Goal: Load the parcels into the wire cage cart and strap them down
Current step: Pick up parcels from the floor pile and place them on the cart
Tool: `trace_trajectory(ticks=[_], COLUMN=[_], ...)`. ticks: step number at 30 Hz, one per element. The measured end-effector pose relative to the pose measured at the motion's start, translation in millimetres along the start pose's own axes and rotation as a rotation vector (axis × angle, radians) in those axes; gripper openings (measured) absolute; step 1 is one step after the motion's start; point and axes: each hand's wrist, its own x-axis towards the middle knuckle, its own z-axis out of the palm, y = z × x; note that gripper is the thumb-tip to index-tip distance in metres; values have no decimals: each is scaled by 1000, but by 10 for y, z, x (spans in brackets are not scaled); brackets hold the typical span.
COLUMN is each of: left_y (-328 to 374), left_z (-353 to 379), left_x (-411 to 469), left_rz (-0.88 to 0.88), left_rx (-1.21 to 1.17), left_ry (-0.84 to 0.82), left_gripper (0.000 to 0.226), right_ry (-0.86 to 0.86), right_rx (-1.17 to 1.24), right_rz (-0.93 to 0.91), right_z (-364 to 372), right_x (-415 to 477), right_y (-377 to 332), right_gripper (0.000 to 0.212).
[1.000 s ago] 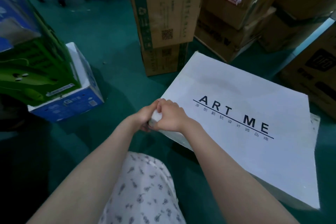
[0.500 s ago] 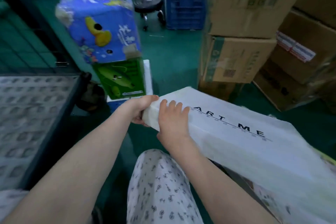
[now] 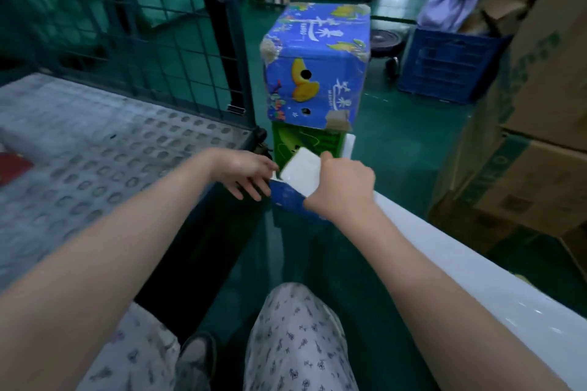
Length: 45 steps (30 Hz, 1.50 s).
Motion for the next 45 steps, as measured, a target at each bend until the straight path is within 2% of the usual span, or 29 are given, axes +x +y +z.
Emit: trace_trajectory(ticks=[3, 4, 5, 8, 10, 14, 21, 23, 25, 27, 28, 30, 33, 36, 40, 45], left_y=[-187, -202, -229, -319, -473, -766, -1103, -1174, -1250, -1273, -1274, -1276, -1249, -1203, -1176, -1354], left_z=[-121, -112, -97, -108, -211, -453, -527, -576, -652, -700, -727, -782, -873, -972, -1154, -1305], left_x=[-94, -132, -166, -375, -543, -867, -1293, -1435, -1562, -1701, -1764, -1876, -2012, -2076, -2257, -2454], left_rz=[137, 210, 277, 349, 320, 191, 16, 3, 78, 224, 287, 348, 231, 128, 125, 152], left_rx=[92, 71, 29, -69, -103, -88, -146, -210, -250, -174, -93, 123, 500, 808, 773, 620], left_ry=[93, 113, 131, 165, 212, 300, 372, 393, 483, 624, 675, 718, 819, 927, 1010, 1163], left_gripper=[90, 96, 92, 57, 55, 70, 42, 49, 79, 102, 104, 92, 76, 75, 75, 66], right_ry=[-16, -27, -40, -75, -95, -126, -87, -62, -61, -79, -86, -85, -73, -60, 9, 131], right_rx=[27, 35, 44, 105, 157, 244, 167, 131, 89, 38, 15, -9, -46, -72, -94, -101], right_rz=[-21, -44, -73, -147, -165, -227, -390, -429, -470, -509, -527, -548, -583, -588, -635, -700], right_z=[-289, -379, -461, -621, -676, -715, -804, -852, -913, -958, -976, -1020, -1085, -1191, -1455, -1589], right_x=[49, 61, 69, 92, 100, 87, 10, -7, -12, -7, -3, 6, -9, -7, 35, 51], right_y=[-151, -240, -338, -607, -742, -1074, -1636, -1747, -1861, -1971, -2024, -2121, -2257, -2359, -2506, -2756], right_gripper=[47, 47, 47, 46, 46, 46, 41, 39, 39, 38, 39, 45, 49, 48, 59, 48])
